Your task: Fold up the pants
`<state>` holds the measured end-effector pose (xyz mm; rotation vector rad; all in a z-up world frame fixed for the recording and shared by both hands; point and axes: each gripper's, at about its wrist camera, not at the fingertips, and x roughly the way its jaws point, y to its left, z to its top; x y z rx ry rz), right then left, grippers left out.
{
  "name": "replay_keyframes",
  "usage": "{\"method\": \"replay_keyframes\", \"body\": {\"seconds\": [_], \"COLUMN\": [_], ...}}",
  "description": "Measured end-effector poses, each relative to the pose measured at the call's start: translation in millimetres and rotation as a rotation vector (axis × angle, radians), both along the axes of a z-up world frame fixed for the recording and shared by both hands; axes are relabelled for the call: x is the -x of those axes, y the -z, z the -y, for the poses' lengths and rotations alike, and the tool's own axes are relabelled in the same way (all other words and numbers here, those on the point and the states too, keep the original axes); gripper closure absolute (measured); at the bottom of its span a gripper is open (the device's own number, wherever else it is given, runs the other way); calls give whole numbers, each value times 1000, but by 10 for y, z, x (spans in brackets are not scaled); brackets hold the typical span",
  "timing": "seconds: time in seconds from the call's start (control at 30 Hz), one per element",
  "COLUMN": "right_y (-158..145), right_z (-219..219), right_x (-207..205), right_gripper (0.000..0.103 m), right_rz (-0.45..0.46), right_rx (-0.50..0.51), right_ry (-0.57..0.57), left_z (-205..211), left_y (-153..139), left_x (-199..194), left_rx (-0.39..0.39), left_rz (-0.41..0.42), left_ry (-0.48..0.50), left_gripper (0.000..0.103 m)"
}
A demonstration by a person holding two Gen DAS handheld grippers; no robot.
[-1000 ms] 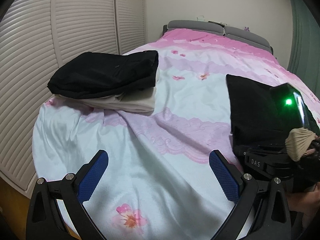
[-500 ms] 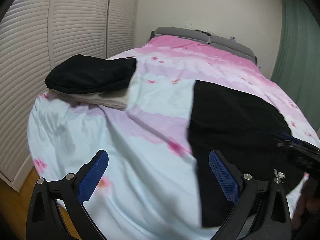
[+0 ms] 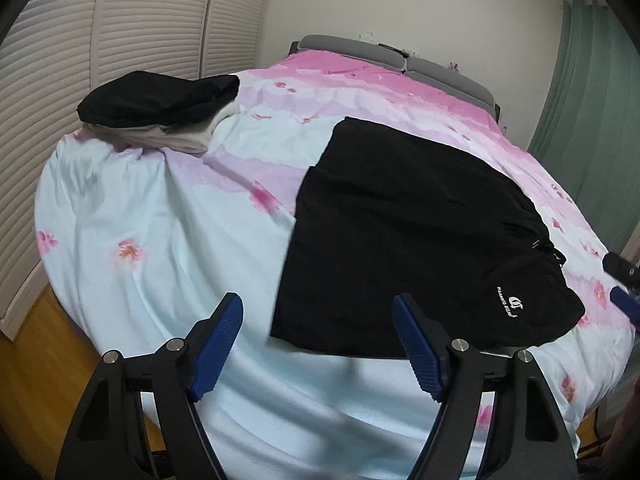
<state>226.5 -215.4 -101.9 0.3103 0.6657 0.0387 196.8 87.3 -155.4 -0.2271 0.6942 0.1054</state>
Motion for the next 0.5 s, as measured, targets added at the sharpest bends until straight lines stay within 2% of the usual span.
{"method": "replay_keyframes", "body": {"seconds": [0.13,0.23,0.37,0.5], "right_y": [136,243,336,378], "right_z": [142,206,199,223], "right_x": [44,38,22,11], "right_gripper": [26,26,26,26], "right_rz": [-13,-42,-62,-68], "right_rx": [-32,-57,-39,-37], "right_ry": [33,50,47,48], "left_z": [35,-27,-121,-160], "left_y": [71,200,367,421], "left_x": [-56,-112,-167,-191], "left_rx": [-12,17,51,90], "left_rz": [-10,-43,-73,-69], "left_ry": [1,2,-8,-10], "left_gripper": [26,37,50,52]}}
